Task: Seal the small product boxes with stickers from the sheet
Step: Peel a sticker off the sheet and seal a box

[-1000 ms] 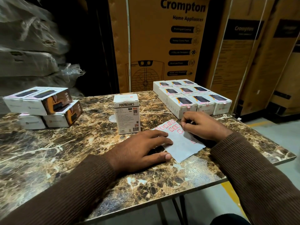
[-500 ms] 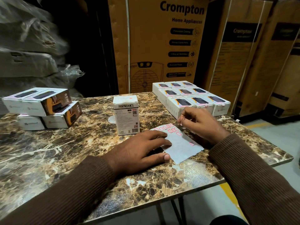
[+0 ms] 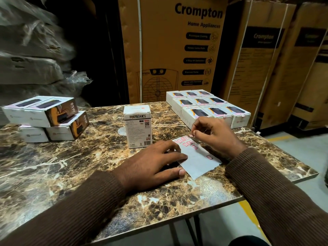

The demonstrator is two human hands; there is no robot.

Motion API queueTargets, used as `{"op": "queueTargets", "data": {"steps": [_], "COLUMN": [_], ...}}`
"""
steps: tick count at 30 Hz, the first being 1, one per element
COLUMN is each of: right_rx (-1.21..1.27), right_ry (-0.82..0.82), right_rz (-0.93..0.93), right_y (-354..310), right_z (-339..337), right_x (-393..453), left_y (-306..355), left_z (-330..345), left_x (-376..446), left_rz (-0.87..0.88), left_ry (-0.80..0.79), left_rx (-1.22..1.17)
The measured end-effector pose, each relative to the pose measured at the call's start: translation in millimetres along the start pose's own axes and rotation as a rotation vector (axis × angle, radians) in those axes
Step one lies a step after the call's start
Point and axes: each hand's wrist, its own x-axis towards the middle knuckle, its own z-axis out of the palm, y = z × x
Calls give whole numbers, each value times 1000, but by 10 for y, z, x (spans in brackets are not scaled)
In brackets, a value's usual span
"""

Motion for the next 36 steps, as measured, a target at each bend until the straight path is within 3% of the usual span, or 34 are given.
{"op": "queueTargets", "data": {"steps": [8, 14, 20, 28, 36], "right_rx": [57, 150, 173, -14, -325], "right_ry": [-24, -5, 76, 93, -20], "right_rz": [5, -14, -142, -358, -507], "right_y": [-38, -53, -465, -1154, -1327], "right_z": [-8, 38, 198, 330, 418], "right_x": [-4, 19, 143, 572, 832], "left_y": [-4, -151, -505, -800, -820], "left_z": [-65, -256, -538, -481, -456], "left_x": [-15, -50, -211, -293, -251], "left_rz": [21, 88, -196, -321, -359], "left_ry": [115, 408, 770, 767, 795], "left_rx": [38, 116, 66, 2, 6]}}
